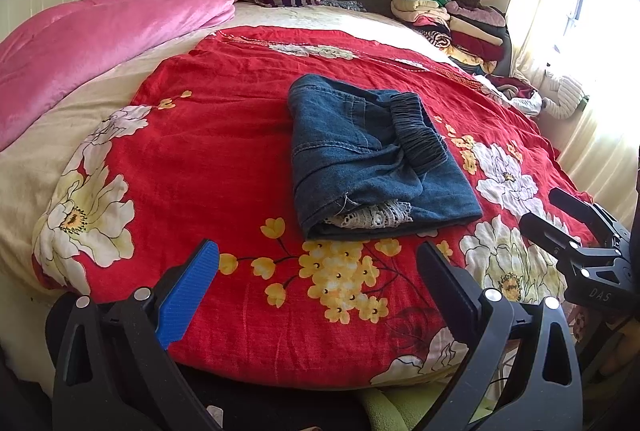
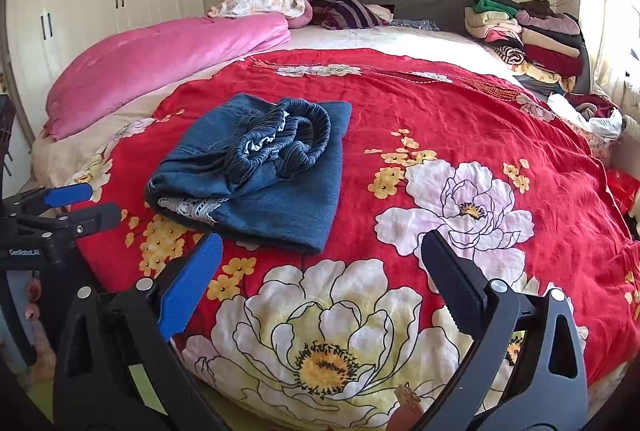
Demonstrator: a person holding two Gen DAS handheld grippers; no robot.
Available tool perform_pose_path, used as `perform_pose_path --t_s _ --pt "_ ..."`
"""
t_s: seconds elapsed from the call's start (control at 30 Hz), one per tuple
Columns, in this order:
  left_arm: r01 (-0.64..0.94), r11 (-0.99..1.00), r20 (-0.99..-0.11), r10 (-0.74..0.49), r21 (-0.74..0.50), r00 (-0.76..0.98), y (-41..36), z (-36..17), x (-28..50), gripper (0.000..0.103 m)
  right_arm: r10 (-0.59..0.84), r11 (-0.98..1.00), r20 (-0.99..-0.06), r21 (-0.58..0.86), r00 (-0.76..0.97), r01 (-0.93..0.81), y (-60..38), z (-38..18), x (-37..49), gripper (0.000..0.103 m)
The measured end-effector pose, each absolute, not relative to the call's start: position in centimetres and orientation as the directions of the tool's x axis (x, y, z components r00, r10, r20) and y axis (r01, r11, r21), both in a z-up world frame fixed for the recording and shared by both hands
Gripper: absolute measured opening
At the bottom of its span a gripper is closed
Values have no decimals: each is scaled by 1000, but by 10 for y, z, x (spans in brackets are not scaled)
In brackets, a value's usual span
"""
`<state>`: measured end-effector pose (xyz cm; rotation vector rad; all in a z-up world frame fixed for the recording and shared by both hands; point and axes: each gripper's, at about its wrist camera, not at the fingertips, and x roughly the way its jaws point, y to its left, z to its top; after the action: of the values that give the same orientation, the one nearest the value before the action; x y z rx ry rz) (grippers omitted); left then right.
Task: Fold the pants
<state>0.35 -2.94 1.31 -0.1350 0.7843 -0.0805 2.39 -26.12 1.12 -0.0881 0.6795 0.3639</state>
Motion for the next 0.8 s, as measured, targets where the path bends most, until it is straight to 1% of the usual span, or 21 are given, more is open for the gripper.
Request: perform_pose_path --t_s 0.8 --pt "27 988 -699 -127 -152 704 -31 14 2 99 299 932 -638 36 710 -361 -260 10 24 94"
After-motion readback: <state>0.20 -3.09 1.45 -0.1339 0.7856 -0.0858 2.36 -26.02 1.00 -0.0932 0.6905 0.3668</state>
